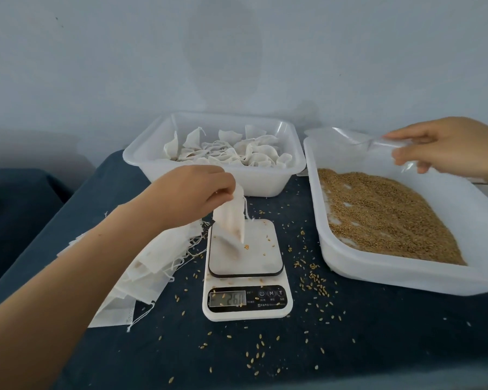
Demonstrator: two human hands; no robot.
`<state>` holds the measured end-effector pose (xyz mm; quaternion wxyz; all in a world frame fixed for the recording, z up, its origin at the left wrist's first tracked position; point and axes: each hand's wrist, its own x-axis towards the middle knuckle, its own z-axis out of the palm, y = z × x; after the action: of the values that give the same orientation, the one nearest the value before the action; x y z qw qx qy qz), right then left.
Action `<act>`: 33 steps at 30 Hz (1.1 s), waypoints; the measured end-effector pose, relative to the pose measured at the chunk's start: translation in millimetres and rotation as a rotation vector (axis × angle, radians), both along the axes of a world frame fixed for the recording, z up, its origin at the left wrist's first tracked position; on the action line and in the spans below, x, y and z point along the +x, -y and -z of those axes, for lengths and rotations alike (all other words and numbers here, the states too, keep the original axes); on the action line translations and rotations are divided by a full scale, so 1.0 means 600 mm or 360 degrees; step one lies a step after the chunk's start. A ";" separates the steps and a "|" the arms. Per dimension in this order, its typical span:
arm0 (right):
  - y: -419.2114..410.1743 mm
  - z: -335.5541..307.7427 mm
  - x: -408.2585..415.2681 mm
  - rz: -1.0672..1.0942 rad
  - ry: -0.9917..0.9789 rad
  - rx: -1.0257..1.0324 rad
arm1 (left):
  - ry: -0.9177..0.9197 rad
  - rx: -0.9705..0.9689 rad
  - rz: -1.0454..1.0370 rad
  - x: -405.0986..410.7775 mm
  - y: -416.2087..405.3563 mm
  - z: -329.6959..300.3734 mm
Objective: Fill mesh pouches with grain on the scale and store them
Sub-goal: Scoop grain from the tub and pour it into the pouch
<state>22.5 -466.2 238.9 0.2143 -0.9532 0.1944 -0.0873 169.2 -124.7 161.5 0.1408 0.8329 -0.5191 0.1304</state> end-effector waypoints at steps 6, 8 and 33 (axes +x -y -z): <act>0.075 0.033 -0.044 0.0204 -0.0847 -0.0294 | -0.0073 -0.0055 0.0039 -0.007 0.009 0.011; 0.077 0.039 -0.058 0.0176 -0.1078 -0.0278 | -0.0077 -0.0026 0.0046 -0.009 0.012 0.014; 0.040 0.235 0.184 0.0445 -0.0398 -0.0420 | -0.0100 -0.0104 0.0070 -0.019 -0.011 0.030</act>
<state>133.0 -489.9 98.1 0.0480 -0.9402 0.3366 -0.0221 157.9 -118.3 143.7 0.1869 0.8200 -0.5280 0.1180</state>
